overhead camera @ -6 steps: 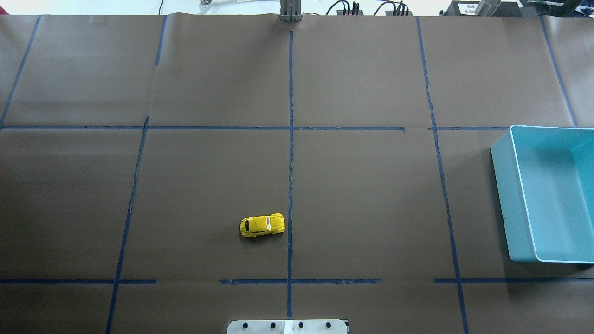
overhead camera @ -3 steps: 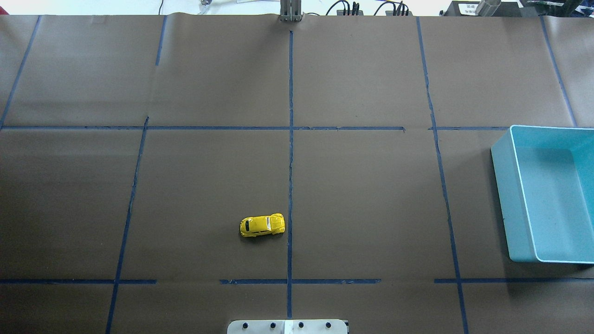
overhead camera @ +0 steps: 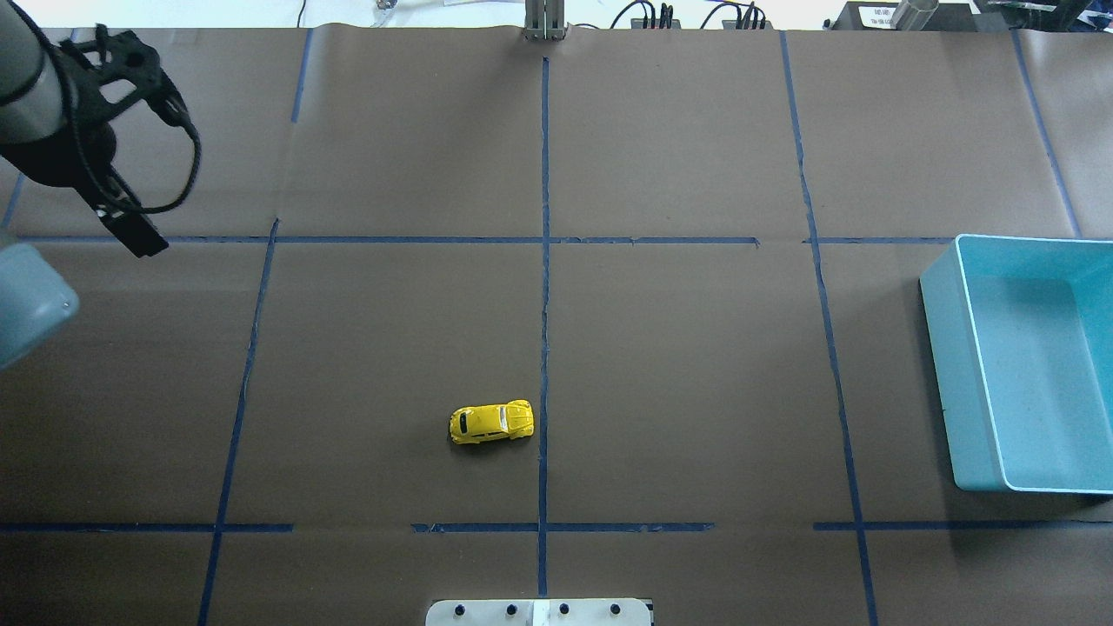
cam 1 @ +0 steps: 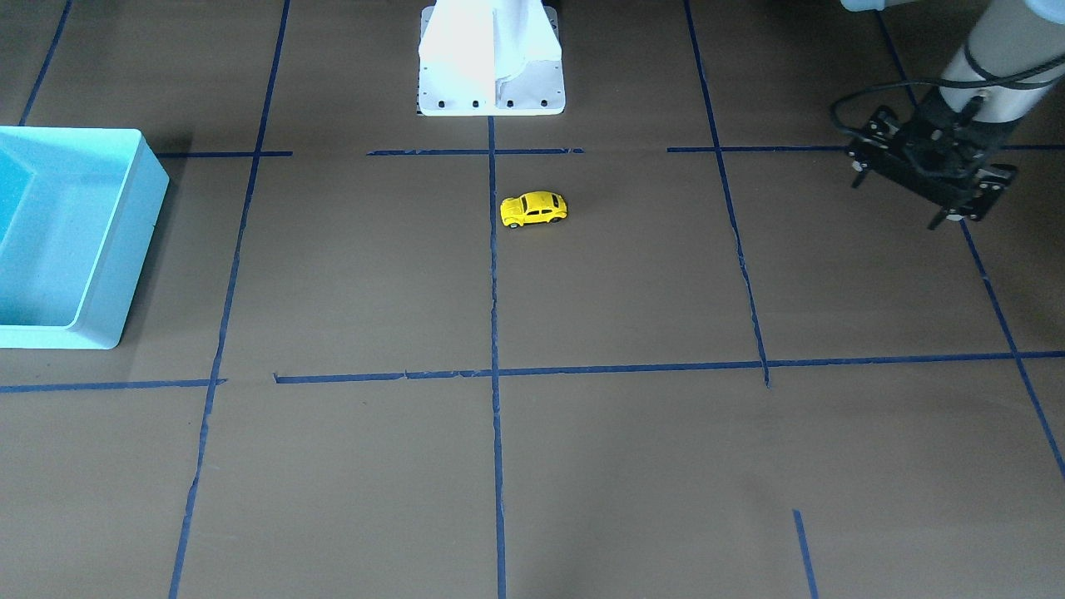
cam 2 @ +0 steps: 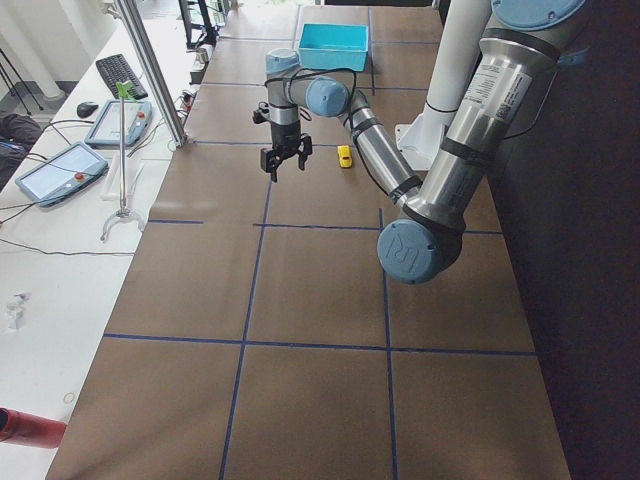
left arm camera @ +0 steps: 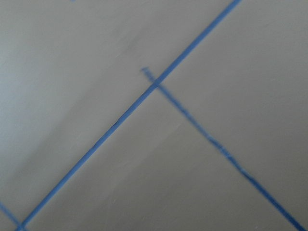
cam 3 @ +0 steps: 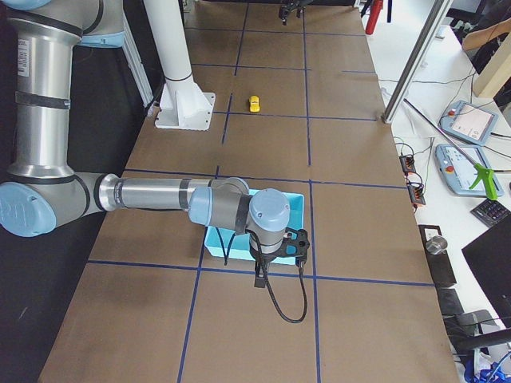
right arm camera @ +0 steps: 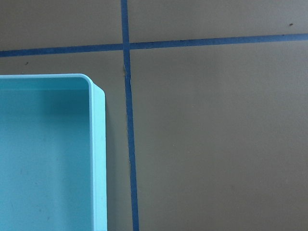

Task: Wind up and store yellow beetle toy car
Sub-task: 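Move the left gripper down onto the yellow beetle toy car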

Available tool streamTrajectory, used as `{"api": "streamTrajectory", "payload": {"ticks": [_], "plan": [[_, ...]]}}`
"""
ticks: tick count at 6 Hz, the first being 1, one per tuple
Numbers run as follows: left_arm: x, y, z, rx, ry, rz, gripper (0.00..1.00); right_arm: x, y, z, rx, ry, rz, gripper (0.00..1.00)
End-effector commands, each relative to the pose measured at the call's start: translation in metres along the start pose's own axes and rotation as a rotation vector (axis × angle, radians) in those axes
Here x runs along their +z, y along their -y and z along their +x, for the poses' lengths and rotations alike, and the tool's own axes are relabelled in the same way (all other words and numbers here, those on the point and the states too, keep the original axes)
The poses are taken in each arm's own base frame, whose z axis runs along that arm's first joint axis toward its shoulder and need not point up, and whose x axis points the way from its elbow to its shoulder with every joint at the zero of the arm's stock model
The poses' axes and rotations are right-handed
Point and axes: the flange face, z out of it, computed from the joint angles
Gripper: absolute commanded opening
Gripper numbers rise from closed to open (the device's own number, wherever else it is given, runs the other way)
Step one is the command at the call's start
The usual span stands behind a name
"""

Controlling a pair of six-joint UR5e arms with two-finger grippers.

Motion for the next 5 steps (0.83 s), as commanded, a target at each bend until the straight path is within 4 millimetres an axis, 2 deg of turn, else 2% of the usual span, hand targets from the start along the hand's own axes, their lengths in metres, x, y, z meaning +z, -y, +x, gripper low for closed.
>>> {"api": "streamTrajectory", "payload": {"ticks": [1,2,3,4,5], "plan": [[0.039,0.047,0.113,0.228,-0.005,-0.012,1.00,0.005,0.000,0.005,0.007,0.001,-0.009,1.00],[0.064,0.064,0.179,0.360,-0.014,0.044,1.00,0.005,0.000,0.005,0.012,0.001,-0.010,1.00],[0.094,0.078,0.209,0.423,-0.048,0.086,1.00,0.008,-0.001,0.007,0.019,0.001,-0.016,1.00],[0.104,0.098,0.232,0.467,-0.071,0.151,1.00,0.008,-0.001,0.007,0.019,0.001,-0.015,1.00],[0.107,0.100,0.250,0.494,-0.088,0.175,1.00,0.007,-0.001,0.007,0.018,0.001,-0.014,1.00]]}}
